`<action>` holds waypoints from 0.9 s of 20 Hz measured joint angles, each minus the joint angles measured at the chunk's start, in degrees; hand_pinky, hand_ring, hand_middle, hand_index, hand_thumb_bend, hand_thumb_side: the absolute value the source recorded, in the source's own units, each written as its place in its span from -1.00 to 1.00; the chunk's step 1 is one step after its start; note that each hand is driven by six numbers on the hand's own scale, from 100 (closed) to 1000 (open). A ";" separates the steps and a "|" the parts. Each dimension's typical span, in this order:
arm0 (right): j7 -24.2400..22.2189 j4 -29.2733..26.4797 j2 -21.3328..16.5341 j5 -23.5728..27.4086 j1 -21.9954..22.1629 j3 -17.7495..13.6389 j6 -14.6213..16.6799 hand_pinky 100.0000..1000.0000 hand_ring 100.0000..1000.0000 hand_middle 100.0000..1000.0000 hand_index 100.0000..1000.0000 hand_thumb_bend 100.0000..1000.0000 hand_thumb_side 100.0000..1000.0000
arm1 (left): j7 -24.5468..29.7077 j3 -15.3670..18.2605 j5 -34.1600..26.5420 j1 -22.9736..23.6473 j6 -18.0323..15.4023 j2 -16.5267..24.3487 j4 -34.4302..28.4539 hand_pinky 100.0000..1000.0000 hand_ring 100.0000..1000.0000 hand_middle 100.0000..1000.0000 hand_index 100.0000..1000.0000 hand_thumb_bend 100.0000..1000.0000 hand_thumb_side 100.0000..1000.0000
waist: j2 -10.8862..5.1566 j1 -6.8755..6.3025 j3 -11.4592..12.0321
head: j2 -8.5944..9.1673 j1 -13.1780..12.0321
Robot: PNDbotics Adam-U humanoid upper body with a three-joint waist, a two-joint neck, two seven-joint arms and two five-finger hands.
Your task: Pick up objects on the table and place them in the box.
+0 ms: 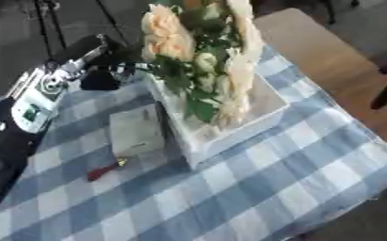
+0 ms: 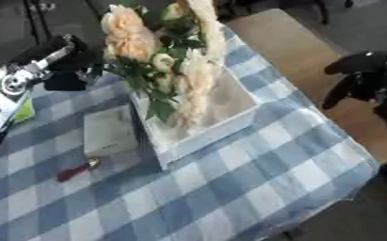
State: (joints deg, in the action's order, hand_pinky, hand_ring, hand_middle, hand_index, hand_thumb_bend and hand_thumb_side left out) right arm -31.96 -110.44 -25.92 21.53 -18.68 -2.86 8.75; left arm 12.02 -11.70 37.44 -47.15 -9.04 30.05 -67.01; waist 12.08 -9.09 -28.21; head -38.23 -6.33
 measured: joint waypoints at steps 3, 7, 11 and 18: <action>-0.09 0.00 0.10 0.00 -0.06 0.06 -0.12 0.06 0.07 0.42 0.50 -1.00 0.51 | -2.46 -0.60 3.21 0.02 -0.41 -0.69 2.02 -0.30 -0.56 -0.40 0.23 -0.78 0.10 | 0.02 -0.11 -0.14 | 0.02 -0.17; -0.23 0.00 0.48 0.00 -0.24 0.07 -0.27 0.06 0.07 0.42 0.50 -1.00 0.51 | -4.71 -0.78 7.61 0.29 -1.17 -2.35 4.82 -0.25 -0.52 -0.31 0.34 -0.81 0.31 | 0.11 -0.13 -0.37 | 0.28 -0.18; -0.24 0.00 0.54 0.00 -0.25 0.07 -0.28 0.06 0.06 0.42 0.50 -1.00 0.51 | -7.03 -0.69 11.84 0.42 -1.56 -3.71 7.09 -0.04 -0.17 -0.02 0.54 -0.78 0.49 | 0.43 -0.13 -0.38 | 0.46 -0.18; -0.22 0.00 0.56 -0.04 -0.01 0.04 -0.26 0.06 0.06 0.42 0.50 -1.00 0.51 | -8.97 -0.42 13.41 1.36 -4.31 -5.14 8.95 0.60 0.71 0.73 0.85 -0.46 1.00 | 0.62 -0.05 -0.17 | 0.47 -0.04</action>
State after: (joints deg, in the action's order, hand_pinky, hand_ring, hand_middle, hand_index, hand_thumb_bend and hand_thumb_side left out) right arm -32.18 -110.45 -25.36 21.50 -18.69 -2.82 8.49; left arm 3.05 -12.12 50.85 -45.79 -13.36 24.91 -58.06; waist 12.70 -9.14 -28.38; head -37.76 -6.37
